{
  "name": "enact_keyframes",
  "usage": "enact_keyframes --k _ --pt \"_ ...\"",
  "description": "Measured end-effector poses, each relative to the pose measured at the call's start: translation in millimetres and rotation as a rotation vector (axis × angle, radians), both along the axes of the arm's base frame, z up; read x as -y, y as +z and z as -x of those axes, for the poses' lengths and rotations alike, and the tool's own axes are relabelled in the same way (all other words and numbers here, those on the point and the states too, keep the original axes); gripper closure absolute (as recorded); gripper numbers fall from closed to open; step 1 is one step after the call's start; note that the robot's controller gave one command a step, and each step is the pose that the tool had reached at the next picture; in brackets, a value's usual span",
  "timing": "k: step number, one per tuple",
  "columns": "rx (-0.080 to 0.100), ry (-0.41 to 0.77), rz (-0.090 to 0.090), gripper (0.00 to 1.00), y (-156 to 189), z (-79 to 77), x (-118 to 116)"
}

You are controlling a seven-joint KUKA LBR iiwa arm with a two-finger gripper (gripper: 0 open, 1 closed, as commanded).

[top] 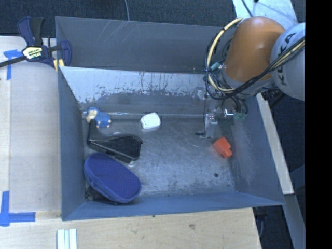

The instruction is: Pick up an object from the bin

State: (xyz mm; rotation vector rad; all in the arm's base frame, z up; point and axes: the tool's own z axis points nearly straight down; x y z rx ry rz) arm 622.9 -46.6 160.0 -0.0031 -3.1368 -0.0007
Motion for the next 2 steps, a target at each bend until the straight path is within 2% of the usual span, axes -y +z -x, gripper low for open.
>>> enact_keyframes --k 1,2 --pt "0.003 0.875 -0.002 0.0 -64.1 23.2 75.1" --pt "0.006 0.874 -0.002 1.0 -62.8 22.2 73.8"
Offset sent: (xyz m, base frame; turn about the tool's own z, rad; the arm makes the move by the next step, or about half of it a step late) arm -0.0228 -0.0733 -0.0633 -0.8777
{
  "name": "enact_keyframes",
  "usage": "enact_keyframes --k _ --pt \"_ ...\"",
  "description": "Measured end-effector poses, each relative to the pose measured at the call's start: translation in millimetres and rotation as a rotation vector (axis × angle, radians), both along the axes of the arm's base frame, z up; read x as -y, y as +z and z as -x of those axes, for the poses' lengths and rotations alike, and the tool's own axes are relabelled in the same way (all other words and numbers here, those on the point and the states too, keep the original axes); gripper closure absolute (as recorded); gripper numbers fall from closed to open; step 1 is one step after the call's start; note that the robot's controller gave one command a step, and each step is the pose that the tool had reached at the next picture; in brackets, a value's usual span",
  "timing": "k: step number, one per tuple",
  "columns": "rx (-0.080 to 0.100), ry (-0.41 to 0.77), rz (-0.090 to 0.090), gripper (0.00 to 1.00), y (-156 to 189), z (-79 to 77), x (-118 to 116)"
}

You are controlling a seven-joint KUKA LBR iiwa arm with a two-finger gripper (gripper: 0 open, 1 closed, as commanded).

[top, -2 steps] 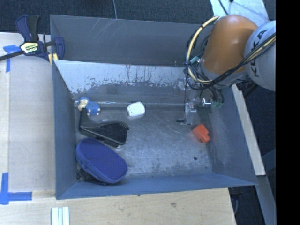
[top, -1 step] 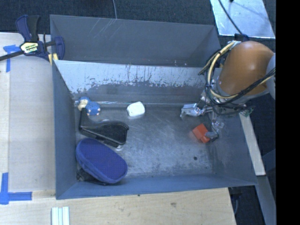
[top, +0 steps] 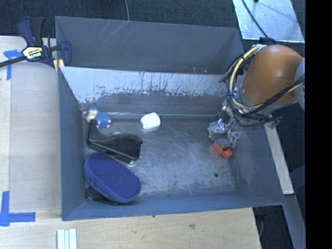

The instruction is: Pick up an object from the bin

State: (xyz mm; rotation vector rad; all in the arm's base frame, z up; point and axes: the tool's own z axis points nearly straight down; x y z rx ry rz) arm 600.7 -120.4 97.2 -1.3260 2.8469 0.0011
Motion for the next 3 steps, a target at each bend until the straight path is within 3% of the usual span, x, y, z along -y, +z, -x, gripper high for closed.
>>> enact_keyframes --k 1,2,3 --pt "-0.001 0.0 0.0 0.0 -0.1 0.1 0.0" --pt "-0.001 0.0 0.0 1.0 0.0 0.1 0.1" --pt "-0.001 0.0 0.0 0.0 0.0 0.1 0.1"
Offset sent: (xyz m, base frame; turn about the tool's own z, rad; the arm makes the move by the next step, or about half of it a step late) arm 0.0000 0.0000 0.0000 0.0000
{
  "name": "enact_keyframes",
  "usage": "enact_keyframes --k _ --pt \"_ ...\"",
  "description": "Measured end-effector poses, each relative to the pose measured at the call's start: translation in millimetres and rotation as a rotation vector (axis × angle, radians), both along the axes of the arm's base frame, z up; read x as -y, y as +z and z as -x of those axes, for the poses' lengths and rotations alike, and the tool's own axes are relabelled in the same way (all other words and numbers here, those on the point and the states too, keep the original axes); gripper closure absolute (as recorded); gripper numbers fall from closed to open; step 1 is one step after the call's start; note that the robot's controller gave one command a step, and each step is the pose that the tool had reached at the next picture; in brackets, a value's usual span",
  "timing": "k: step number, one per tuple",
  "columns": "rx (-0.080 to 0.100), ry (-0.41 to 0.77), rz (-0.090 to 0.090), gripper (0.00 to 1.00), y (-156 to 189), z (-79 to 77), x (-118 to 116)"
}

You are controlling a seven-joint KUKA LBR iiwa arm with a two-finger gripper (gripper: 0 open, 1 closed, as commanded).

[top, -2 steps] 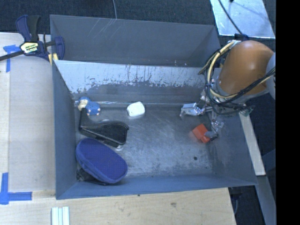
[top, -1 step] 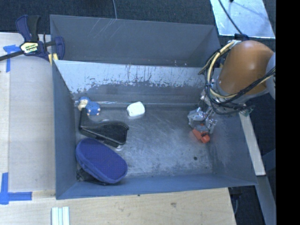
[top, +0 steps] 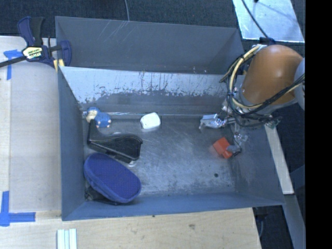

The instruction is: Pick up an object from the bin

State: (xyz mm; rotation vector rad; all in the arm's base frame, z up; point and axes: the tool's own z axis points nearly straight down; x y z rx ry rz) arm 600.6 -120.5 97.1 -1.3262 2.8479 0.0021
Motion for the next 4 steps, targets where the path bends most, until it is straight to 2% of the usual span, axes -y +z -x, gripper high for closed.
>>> enact_keyframes --k 1,2,3,4 --pt "0.0 0.0 0.0 1.0 0 0.1 0" --pt "0.01 0.031 0.003 1.0 137 71.8 -5" --pt "-0.004 -0.128 0.0 1.0 55 92.2 0" --pt "0.013 -0.133 0.002 1.0 131 77.4 -15"
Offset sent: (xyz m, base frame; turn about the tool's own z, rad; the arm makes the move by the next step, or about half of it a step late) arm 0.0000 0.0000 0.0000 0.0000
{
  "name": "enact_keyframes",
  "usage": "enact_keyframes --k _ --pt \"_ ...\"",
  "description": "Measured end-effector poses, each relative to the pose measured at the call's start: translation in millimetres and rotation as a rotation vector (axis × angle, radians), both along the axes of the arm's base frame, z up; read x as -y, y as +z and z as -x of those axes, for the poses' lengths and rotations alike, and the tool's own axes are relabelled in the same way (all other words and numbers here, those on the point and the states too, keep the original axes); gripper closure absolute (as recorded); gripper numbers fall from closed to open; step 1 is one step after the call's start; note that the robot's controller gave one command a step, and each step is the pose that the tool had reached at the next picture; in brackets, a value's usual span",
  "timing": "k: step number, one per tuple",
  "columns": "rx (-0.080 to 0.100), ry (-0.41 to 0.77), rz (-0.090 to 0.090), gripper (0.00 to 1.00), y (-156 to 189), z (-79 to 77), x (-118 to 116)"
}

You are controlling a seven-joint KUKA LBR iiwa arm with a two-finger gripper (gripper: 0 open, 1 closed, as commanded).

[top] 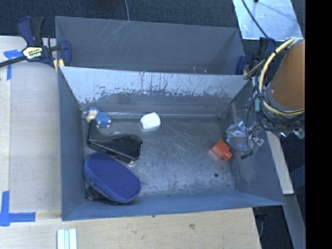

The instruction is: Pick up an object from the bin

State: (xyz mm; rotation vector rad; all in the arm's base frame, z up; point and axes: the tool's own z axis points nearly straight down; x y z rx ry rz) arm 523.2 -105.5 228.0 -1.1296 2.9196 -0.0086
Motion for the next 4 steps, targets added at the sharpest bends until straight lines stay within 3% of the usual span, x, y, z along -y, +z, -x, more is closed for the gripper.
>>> enact_keyframes --k 1,2,3,4 --pt "-0.007 -0.095 -0.006 1.0 -89 -94.9 -56" --pt "-0.012 -0.315 -0.002 1.0 -111 -60.5 3" --pt "-0.009 -0.31 -0.004 0.0 -110 -62.1 0" --pt "-0.013 0.097 -0.009 0.0 -158 -9.6 27"
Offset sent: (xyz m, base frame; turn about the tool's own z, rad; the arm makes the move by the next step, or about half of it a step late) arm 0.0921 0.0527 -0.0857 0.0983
